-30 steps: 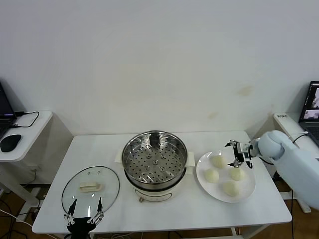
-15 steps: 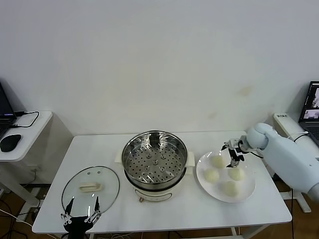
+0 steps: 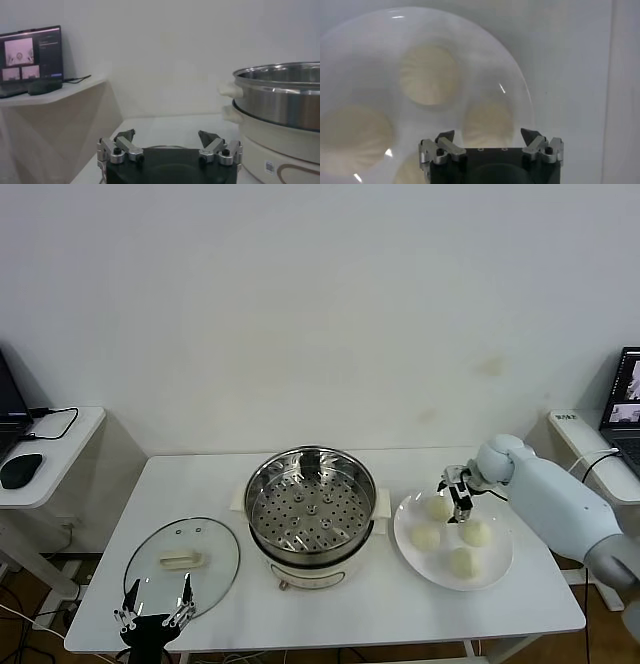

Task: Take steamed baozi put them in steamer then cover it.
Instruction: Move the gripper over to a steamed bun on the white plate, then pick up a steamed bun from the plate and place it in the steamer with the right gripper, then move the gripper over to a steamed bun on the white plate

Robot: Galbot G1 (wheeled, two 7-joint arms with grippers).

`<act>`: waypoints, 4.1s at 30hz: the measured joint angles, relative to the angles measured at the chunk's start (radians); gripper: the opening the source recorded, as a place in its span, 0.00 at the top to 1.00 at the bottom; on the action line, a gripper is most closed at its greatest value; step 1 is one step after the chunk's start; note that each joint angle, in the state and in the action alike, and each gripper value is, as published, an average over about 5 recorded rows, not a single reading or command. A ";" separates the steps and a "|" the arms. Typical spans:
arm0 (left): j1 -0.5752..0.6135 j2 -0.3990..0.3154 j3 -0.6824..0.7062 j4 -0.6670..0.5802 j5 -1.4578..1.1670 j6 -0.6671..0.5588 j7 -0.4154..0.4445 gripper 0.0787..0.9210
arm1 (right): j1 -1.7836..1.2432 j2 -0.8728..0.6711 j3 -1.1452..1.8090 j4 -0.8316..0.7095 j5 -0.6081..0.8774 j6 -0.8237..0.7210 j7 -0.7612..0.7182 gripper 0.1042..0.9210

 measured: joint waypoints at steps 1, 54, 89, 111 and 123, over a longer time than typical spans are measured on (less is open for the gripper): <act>0.000 0.000 0.000 0.000 -0.001 0.000 0.000 0.12 | 0.000 0.003 -0.001 -0.005 -0.002 0.000 0.001 0.17; -0.003 0.029 0.005 -0.007 -0.032 -0.019 -0.007 0.12 | 0.574 0.022 -0.474 0.329 0.469 0.062 0.075 0.38; -0.033 0.026 -0.016 0.018 -0.049 -0.021 -0.005 0.12 | 0.512 0.425 -0.673 0.114 0.148 0.424 0.197 0.33; -0.028 0.029 -0.014 -0.007 -0.054 -0.019 -0.004 0.12 | 0.665 0.157 -0.634 0.391 0.404 0.045 0.054 0.12; -0.039 0.047 -0.014 0.003 -0.056 -0.018 -0.003 0.12 | 0.611 -0.176 -0.572 0.558 0.424 -0.181 0.016 0.12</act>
